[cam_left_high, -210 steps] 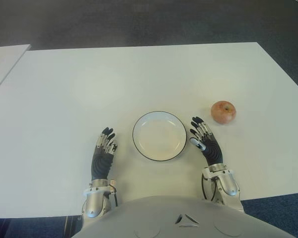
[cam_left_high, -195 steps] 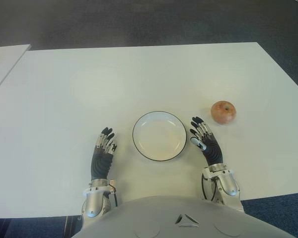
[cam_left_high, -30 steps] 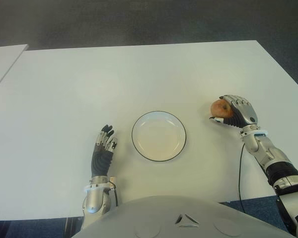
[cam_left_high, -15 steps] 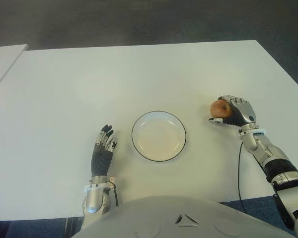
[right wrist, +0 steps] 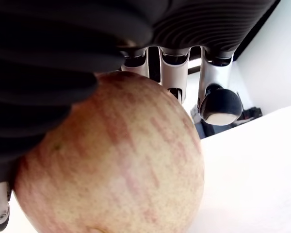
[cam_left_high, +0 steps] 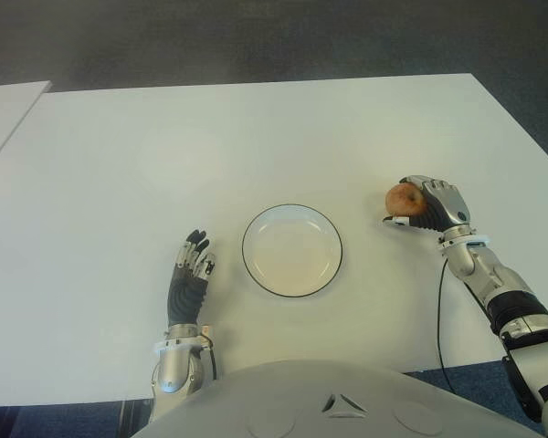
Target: Put the apples into the plate.
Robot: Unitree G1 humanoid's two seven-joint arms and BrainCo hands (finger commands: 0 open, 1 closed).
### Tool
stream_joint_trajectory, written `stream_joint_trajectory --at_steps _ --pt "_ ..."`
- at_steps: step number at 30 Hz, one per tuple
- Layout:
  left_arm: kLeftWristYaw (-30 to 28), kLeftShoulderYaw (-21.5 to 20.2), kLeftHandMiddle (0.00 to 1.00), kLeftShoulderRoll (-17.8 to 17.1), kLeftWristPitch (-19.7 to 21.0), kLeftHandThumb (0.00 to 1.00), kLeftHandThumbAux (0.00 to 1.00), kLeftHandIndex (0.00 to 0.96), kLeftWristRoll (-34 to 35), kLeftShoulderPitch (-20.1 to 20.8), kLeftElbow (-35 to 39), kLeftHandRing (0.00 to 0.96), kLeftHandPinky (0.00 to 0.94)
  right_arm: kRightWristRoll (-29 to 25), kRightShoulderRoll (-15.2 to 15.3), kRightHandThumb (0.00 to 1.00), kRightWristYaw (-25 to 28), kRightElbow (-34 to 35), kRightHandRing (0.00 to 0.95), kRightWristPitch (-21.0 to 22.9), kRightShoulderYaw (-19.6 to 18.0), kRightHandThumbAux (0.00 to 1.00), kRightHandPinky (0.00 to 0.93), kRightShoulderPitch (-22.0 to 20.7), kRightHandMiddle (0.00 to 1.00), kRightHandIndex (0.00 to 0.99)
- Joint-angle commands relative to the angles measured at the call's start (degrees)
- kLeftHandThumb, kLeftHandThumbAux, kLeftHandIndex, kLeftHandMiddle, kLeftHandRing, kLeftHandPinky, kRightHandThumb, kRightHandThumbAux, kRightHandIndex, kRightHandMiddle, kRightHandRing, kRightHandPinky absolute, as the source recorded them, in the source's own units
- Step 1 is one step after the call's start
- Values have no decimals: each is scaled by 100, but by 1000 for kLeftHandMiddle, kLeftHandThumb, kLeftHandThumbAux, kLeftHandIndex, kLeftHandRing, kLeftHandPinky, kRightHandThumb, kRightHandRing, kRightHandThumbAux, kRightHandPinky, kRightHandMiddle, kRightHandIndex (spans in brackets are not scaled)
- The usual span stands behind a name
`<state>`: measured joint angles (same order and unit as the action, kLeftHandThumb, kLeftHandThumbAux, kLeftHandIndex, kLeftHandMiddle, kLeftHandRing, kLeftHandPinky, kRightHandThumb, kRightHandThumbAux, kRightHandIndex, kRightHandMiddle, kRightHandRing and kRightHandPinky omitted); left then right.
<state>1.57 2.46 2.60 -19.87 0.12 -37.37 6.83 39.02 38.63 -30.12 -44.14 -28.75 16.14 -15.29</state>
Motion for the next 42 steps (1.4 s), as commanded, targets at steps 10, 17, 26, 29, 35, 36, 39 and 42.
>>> stream_joint_trajectory --at_steps 10,17,26,29,35,36,39,42 --pt "-95 -54 119 -30 49 165 546 113 131 -51 -67 131 171 -92 -7 865 73 476 891 -160 -117 674 885 126 900 858" --pt "-92 -49 113 -32 77 162 544 106 121 -26 -80 122 151 -436 -66 901 984 2567 894 311 -481 663 881 592 900 869" --pt "-46 -35 115 -15 104 155 538 105 60 4 -111 126 166 -391 -354 926 1467 3589 892 370 -449 661 877 902 896 878" --pt "-42 -34 118 -15 108 157 538 107 48 5 -116 132 172 -182 -470 927 1424 3574 891 318 -372 662 877 866 895 879" --pt "-69 -43 121 -45 133 159 539 108 52 28 -106 134 171 131 -832 931 1474 3743 885 272 -87 663 868 740 889 876" --pt "-76 -45 120 -52 139 158 539 107 57 29 -99 133 169 154 -887 932 1521 3814 882 285 -49 664 866 737 887 874" --pt "-84 -39 118 -56 161 157 541 105 62 29 -75 132 167 238 -1085 934 1712 4074 879 383 100 664 864 739 884 872" --pt "-77 -32 118 -53 164 156 542 104 53 32 -67 134 169 345 -1286 928 1942 4264 873 464 298 666 859 704 880 868"
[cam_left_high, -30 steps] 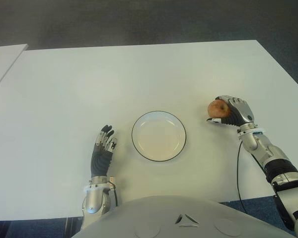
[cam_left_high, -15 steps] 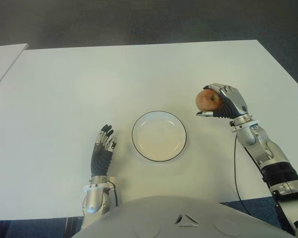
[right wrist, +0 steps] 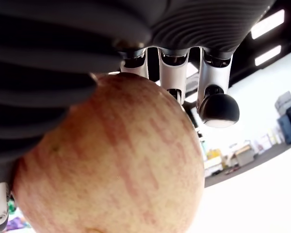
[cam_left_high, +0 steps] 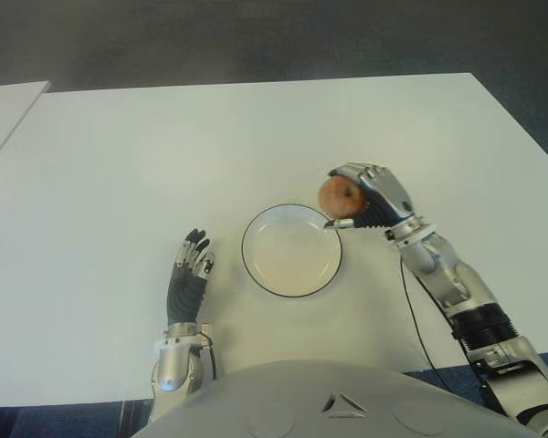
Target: Put the apples into the plate.
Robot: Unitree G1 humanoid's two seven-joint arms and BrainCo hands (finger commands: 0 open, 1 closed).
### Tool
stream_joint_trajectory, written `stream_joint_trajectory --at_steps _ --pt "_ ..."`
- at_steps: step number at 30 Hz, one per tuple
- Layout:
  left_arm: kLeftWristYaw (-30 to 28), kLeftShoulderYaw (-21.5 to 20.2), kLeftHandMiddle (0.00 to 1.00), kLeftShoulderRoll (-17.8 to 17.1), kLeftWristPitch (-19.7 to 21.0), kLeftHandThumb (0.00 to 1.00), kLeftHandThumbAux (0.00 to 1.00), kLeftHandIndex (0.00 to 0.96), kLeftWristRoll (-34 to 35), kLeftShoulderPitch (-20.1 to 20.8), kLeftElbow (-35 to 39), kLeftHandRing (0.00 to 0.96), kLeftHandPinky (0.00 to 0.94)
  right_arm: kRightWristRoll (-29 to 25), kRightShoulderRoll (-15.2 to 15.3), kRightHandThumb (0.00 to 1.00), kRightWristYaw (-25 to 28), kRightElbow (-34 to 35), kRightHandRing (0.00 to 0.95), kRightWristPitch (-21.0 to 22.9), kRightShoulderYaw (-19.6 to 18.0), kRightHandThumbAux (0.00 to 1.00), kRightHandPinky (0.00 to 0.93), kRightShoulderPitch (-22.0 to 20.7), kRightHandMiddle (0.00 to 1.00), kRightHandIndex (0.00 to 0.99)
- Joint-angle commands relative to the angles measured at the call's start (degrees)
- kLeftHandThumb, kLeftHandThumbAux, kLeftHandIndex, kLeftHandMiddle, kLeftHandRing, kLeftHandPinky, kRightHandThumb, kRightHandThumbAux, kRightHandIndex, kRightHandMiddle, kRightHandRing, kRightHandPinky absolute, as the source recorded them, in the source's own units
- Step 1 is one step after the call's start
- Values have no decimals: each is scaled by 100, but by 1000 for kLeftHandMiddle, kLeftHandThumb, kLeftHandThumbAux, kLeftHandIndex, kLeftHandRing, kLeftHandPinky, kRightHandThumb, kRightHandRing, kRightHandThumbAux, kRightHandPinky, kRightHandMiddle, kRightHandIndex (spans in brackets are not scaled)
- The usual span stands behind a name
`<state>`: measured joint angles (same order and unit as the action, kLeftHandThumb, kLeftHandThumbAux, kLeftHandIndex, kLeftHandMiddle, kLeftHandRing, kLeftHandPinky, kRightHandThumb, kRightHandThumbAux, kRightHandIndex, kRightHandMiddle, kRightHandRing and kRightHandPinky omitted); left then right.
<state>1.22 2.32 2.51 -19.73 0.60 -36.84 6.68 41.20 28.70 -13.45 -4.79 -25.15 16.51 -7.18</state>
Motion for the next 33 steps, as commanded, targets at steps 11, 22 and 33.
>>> stream_joint_trajectory --at_steps 11,22,33 --pt "-24 53 125 20 101 167 561 102 -5 -8 -84 149 203 835 -598 858 161 -89 872 -178 897 691 875 -365 877 864" --pt "10 57 137 66 121 187 548 111 15 -26 -90 161 202 998 -659 821 127 -135 880 -312 1169 701 883 -316 885 857" --pt "74 116 125 129 158 181 539 108 -89 -120 10 145 181 1130 -698 810 85 -286 879 -306 1364 703 887 -337 888 860"
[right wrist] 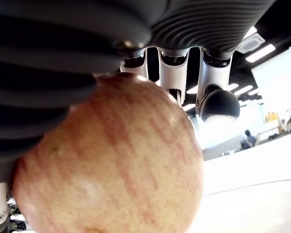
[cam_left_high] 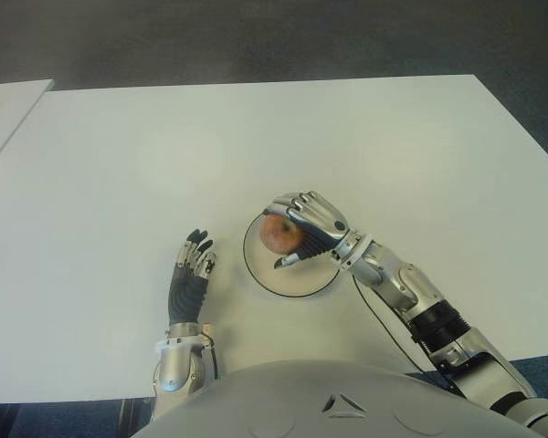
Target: Put the apples into the plate.
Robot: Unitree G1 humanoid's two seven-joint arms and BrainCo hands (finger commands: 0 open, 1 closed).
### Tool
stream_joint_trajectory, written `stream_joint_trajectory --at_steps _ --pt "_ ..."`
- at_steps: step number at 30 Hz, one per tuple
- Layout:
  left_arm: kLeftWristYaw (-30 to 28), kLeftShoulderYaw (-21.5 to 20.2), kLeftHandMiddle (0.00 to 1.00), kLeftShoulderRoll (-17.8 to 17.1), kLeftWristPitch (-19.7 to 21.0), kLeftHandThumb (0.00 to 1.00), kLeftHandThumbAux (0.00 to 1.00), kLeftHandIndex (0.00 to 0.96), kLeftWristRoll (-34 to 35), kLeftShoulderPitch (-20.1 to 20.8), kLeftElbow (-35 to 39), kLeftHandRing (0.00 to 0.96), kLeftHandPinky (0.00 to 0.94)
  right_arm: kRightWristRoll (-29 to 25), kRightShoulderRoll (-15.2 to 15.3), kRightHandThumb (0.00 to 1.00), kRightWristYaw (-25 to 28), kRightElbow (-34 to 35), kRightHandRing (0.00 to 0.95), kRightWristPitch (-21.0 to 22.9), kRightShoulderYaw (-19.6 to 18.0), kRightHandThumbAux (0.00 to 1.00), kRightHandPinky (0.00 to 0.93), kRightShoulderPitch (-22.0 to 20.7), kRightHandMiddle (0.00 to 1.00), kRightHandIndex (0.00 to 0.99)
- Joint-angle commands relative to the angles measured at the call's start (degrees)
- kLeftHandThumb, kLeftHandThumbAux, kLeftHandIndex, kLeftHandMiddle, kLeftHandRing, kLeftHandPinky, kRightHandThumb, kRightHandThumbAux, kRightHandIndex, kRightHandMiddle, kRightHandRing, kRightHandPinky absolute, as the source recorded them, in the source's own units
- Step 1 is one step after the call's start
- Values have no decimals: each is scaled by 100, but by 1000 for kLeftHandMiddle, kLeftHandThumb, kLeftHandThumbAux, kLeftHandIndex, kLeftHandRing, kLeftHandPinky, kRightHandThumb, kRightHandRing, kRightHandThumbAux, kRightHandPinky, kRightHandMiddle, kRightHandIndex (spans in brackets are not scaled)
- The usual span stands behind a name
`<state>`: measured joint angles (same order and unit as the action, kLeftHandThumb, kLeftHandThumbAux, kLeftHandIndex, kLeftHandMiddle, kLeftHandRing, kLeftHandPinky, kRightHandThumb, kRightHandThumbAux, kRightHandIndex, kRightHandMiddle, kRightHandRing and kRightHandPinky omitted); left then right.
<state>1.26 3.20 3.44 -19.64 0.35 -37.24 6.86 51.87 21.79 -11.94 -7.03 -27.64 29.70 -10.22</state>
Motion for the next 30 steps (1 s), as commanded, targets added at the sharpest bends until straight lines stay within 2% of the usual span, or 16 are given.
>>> stream_joint_trajectory --at_steps 1,16,30 --pt "75 37 124 45 148 180 540 106 -74 -87 -4 143 179 61 0 805 -66 -60 880 -58 48 704 889 -28 890 861" --pt "36 111 116 86 66 173 565 86 -146 -171 54 142 184 84 216 750 79 174 880 23 49 710 878 183 895 855" --pt "34 151 104 98 137 168 574 77 -141 -241 120 125 159 -39 415 780 155 345 874 -45 -97 710 873 404 886 849"
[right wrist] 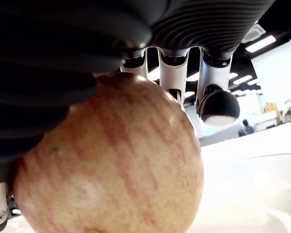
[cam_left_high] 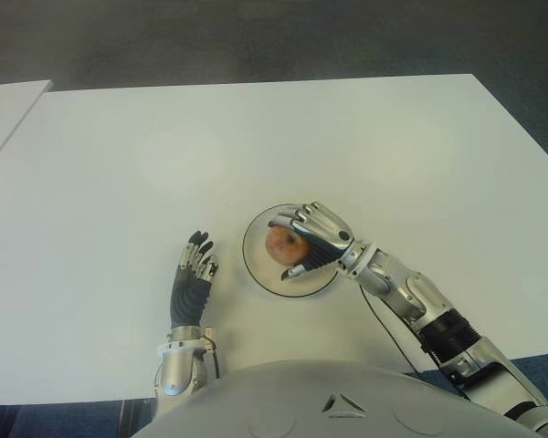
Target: Put the apples into the plate.
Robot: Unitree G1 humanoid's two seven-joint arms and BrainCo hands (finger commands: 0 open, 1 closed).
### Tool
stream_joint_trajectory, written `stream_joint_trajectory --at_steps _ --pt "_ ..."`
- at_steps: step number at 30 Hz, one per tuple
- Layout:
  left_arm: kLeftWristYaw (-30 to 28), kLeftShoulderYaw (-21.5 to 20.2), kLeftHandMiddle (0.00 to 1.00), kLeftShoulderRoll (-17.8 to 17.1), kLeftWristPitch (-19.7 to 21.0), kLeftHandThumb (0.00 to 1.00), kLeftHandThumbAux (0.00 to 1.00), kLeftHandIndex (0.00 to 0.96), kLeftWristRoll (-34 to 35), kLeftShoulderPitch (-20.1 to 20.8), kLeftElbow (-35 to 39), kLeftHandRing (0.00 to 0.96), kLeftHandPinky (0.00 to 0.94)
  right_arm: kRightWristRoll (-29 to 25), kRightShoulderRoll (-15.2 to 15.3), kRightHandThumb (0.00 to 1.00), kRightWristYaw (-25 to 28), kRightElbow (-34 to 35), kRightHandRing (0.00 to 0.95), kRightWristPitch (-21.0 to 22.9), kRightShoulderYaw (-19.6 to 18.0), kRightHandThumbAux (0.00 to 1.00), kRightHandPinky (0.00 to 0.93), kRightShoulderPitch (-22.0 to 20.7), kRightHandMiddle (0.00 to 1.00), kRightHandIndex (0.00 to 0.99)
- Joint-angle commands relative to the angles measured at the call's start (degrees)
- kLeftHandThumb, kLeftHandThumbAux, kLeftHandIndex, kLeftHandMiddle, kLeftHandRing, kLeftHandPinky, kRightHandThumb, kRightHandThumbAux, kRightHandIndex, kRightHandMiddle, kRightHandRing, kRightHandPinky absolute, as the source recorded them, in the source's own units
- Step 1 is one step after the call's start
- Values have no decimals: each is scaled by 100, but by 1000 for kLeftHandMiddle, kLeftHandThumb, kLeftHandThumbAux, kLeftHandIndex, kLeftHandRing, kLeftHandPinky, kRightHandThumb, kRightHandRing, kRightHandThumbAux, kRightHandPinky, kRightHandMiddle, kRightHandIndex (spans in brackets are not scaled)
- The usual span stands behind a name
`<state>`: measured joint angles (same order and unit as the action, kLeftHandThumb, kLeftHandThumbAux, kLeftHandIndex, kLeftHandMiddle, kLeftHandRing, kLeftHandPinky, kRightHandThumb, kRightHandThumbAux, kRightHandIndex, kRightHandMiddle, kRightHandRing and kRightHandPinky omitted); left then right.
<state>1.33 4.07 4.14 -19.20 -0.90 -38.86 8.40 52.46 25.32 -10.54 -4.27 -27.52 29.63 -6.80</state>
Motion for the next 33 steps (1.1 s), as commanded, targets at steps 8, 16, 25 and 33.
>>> stream_joint_trajectory --at_steps 8,16,25,33 --pt "31 88 100 25 37 173 570 76 0 -84 -59 121 154 -110 91 750 -280 83 802 -201 -197 706 782 123 821 685" --pt "33 99 102 22 39 181 568 85 29 -81 -79 124 163 156 204 354 -427 242 259 -212 -247 472 251 113 322 350" --pt "89 95 93 29 7 167 561 79 -49 -64 -130 116 158 373 394 156 -82 489 7 -101 -239 252 6 95 11 16" --pt "147 97 93 22 -13 155 558 80 -124 -61 -147 110 141 223 431 140 177 568 0 -88 -275 214 0 136 0 0"
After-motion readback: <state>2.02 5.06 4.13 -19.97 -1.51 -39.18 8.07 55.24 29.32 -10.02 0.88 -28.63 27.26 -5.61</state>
